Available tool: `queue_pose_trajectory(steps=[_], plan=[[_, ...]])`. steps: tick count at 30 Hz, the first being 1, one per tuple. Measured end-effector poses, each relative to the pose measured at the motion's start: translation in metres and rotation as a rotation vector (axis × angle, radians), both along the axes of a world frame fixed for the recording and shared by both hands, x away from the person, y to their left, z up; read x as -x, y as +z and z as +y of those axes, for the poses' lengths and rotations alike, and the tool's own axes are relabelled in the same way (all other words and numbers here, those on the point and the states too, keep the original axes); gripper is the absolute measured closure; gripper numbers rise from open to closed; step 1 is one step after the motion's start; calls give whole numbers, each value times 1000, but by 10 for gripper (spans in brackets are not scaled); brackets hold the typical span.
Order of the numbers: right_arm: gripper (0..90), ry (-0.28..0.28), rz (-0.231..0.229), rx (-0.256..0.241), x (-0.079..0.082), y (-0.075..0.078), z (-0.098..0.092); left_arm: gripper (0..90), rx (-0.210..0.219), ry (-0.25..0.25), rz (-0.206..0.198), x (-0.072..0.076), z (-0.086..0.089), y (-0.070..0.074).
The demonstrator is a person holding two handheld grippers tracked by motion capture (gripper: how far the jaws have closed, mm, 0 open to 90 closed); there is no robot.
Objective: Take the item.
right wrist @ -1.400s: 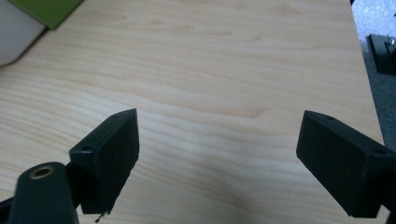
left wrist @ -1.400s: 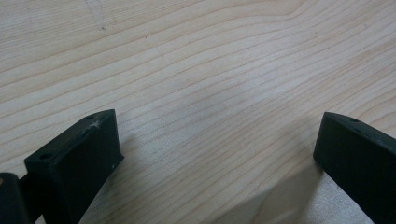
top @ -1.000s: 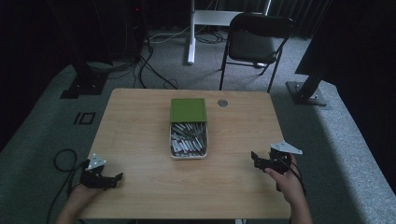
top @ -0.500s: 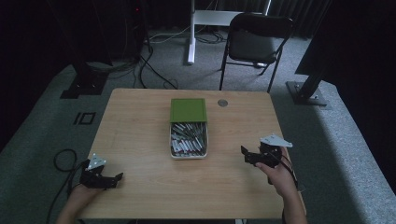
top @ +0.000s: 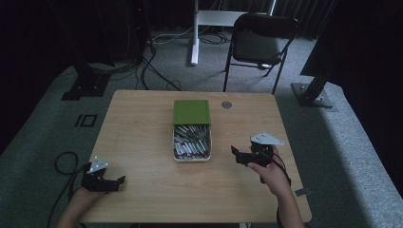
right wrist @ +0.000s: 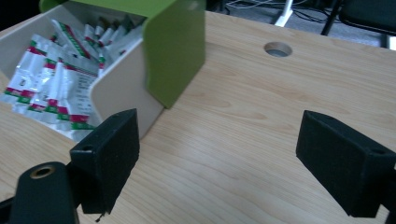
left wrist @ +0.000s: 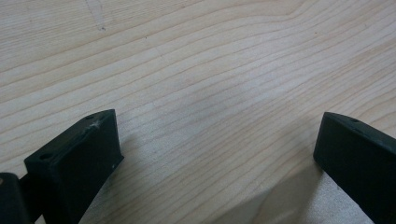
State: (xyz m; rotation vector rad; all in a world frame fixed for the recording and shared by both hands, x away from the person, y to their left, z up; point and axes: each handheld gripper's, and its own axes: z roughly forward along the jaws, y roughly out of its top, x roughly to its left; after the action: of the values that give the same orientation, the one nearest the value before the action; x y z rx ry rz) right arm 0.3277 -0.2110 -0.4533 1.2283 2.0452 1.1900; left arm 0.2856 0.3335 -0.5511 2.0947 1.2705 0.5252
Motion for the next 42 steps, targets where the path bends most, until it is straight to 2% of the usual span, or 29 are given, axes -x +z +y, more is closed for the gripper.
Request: queue_pose_trajectory(steps=[8, 9, 27, 42], plan=[[136, 29, -11, 1, -3, 3, 14, 14, 0, 0, 0, 0, 0, 0], [137, 43, -16, -3, -4, 5, 20, 14, 0, 0, 0, 0, 0, 0], [148, 144, -31, 6, -8, 10, 65, 14, 1, 1, 0, 0, 0, 0], [171, 216, -26, 16, -11, 0, 102, 14, -1, -1, 0, 0, 0, 0]])
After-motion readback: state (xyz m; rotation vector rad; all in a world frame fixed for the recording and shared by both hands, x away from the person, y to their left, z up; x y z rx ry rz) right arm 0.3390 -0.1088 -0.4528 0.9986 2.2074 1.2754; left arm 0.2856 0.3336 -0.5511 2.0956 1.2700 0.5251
